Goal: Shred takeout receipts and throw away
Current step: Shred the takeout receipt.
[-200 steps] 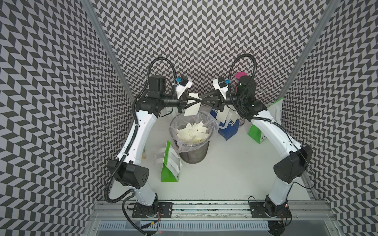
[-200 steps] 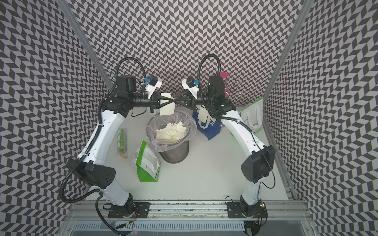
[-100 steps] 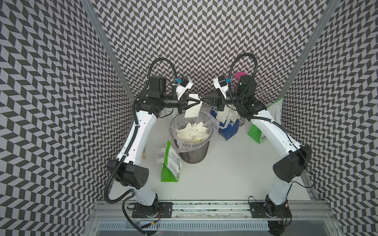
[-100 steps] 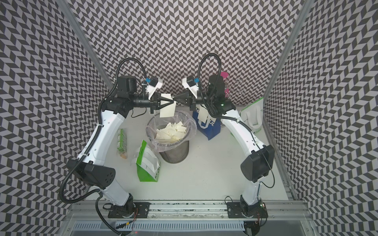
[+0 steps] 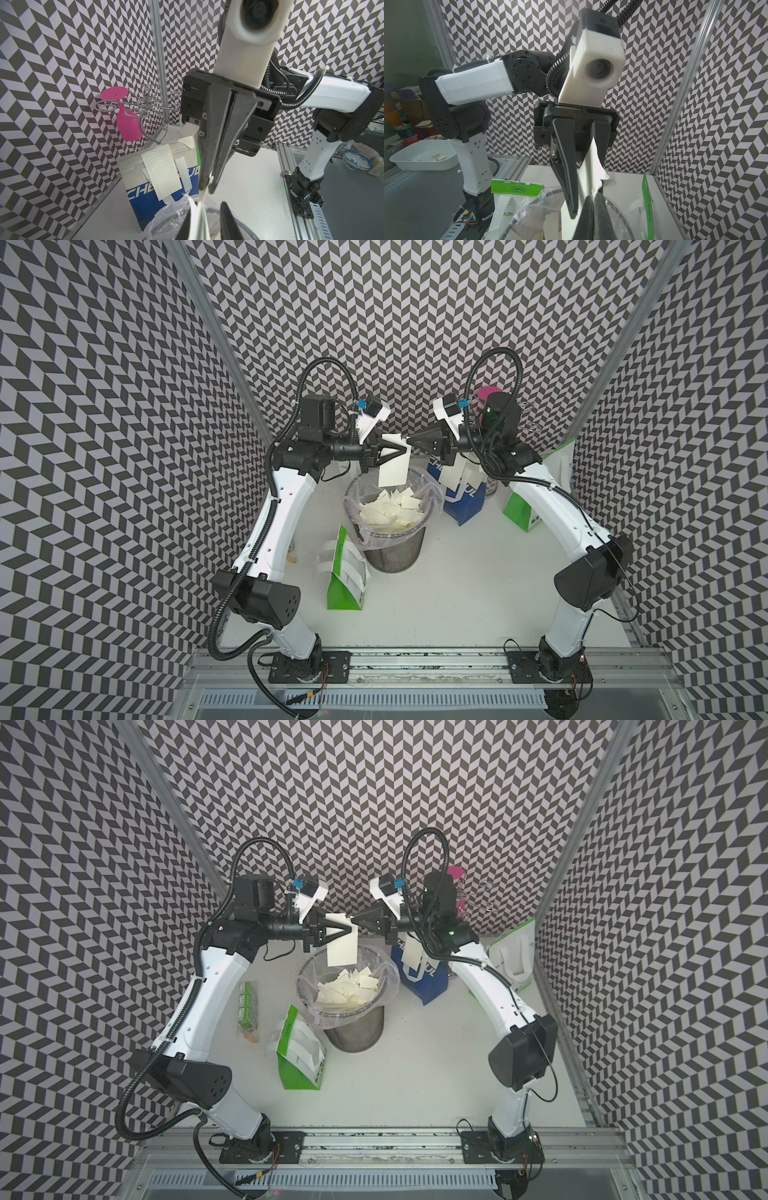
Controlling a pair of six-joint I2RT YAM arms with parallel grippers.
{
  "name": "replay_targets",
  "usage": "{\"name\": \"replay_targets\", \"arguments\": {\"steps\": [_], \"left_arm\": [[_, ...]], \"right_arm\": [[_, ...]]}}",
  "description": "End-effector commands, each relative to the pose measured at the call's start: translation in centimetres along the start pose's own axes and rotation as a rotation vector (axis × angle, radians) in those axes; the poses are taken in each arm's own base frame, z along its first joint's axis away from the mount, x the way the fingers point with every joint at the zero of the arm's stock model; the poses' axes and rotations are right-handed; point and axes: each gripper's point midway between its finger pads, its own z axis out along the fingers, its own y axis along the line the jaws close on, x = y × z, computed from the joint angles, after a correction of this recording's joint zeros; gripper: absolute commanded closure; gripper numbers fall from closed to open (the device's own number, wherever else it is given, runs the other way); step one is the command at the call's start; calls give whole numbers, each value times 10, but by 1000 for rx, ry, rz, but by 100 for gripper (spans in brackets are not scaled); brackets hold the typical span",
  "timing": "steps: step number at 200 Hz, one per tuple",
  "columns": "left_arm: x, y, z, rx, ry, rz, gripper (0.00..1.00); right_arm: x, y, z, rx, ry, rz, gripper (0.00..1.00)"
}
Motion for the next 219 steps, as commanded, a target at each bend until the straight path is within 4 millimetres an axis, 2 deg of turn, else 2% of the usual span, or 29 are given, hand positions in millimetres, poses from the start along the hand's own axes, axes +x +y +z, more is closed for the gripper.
{"name": "replay_targets", "arguments": {"steps": [1, 37, 66, 116, 137, 168, 219], "left_arm": [[-14, -7, -10, -12, -31, 22, 79], [-17, 0, -12, -36, -40, 0, 83], [-14, 1, -13, -42, -38, -11, 99], [-21, 0, -22, -68, -71, 4, 100], [-22, -3, -24, -58, -96, 8, 100], [-22, -9, -24, -31, -104, 6, 100], [-21, -12, -23, 8, -106, -4, 100]], "right_arm": [[-13, 2, -1, 1, -12, -55, 100], [-11, 2, -1, 1, -7, -59, 100], [-12, 3, -2, -1, -9, -61, 100], [-7, 2, -1, 5, -1, -58, 100], [-3, 3, -1, 3, -8, -48, 87], [1, 6, 3, -35, -21, -26, 74], [4, 15, 12, -110, -37, -1, 71]]}}
